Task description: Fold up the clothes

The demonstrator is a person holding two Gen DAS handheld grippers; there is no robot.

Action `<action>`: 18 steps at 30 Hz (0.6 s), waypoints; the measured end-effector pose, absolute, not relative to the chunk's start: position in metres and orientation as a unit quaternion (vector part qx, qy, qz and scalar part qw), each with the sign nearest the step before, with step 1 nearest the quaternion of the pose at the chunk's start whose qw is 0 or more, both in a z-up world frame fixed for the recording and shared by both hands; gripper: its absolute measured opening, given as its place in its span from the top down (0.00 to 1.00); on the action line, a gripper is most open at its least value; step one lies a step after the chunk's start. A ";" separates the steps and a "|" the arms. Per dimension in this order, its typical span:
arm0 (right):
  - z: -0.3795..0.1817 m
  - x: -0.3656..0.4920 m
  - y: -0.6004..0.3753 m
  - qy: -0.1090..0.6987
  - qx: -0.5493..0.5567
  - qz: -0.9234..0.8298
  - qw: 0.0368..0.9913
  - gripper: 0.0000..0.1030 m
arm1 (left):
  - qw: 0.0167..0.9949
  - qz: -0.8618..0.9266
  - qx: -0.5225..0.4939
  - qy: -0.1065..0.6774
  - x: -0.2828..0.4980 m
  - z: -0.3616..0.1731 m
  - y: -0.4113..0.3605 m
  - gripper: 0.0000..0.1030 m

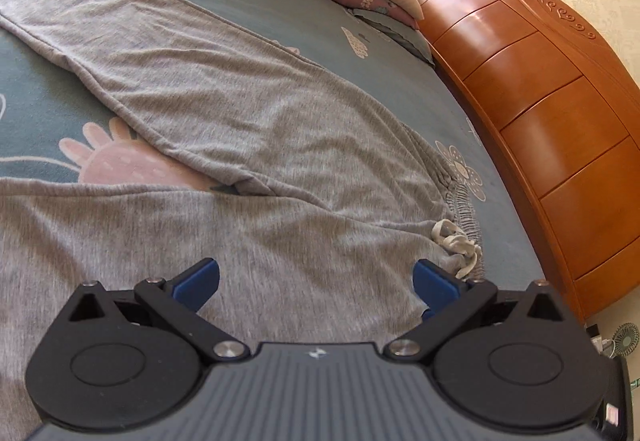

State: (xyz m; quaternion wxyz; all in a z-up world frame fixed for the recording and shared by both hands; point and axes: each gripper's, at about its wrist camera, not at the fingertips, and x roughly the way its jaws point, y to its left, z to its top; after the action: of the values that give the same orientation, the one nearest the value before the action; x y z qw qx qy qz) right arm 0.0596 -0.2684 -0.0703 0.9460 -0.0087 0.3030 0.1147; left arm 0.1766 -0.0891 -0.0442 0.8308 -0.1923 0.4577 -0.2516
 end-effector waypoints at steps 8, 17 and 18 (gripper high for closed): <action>-0.084 0.078 -0.324 0.365 0.078 -0.030 0.927 0.00 | 0.830 -0.245 -0.202 0.458 0.133 -0.059 -0.073 0.01; -0.082 0.071 -0.353 0.367 0.169 -0.002 0.915 0.00 | 0.828 -0.232 -0.201 0.469 0.128 -0.075 -0.068 0.01; -0.076 0.067 -0.361 0.362 0.187 0.011 0.913 0.00 | 0.827 -0.230 -0.201 0.471 0.129 -0.075 -0.069 0.01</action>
State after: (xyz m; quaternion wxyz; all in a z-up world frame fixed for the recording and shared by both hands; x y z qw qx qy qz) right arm 0.0671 -0.3608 -0.0760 0.9132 0.1871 0.3619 0.0112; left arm 0.1287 -0.0688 -0.0747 0.8273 -0.2008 0.4714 -0.2303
